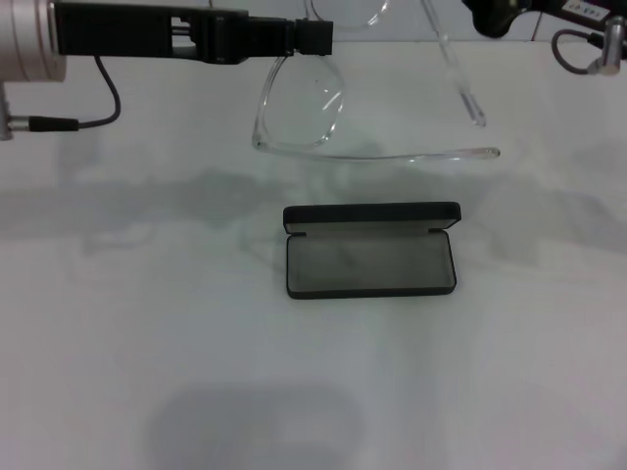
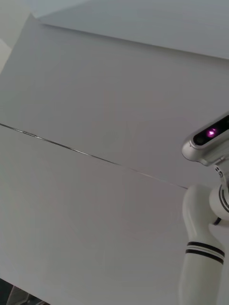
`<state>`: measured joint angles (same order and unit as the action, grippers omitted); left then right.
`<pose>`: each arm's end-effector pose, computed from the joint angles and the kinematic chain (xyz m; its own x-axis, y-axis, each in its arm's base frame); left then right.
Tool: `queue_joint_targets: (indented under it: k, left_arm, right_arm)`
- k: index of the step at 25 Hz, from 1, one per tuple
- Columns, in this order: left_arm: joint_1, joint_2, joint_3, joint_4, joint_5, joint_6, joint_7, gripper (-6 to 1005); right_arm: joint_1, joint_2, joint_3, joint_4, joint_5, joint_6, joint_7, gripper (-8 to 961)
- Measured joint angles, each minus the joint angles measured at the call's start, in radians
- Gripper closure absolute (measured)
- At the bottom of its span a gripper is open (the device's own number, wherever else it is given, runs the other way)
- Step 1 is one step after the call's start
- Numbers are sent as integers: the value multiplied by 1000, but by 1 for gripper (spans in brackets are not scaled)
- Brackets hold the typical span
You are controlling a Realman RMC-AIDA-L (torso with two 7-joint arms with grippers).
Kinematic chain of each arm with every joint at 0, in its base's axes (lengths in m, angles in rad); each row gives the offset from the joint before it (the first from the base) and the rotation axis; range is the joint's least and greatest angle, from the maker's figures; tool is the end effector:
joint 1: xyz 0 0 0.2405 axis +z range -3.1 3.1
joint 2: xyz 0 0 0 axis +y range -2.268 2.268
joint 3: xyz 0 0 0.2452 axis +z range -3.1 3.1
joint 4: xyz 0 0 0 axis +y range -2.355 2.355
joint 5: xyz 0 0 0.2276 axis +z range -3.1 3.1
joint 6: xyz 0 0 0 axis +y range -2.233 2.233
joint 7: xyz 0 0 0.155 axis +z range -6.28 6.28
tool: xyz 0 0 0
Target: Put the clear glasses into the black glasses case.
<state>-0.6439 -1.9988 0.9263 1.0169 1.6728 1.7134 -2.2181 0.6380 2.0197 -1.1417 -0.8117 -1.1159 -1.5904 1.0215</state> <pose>-0.1245 0.3746 0.0684 0.6196 0.5801 0.5288 0.5503 -0.8014 0.2343 0.0917 0.3776 0.0530 0.5008 0.4054 -0.7648 0.0796 -0.9014 -0.4256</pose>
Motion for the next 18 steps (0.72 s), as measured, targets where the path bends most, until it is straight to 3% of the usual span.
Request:
queue_joint_targets:
  k: [18]
  left_arm:
    - [6,-6,3,0,-11,29,-2,911]
  right_arm:
    - [-5,-1,-27,37,-4,-5,-17,951]
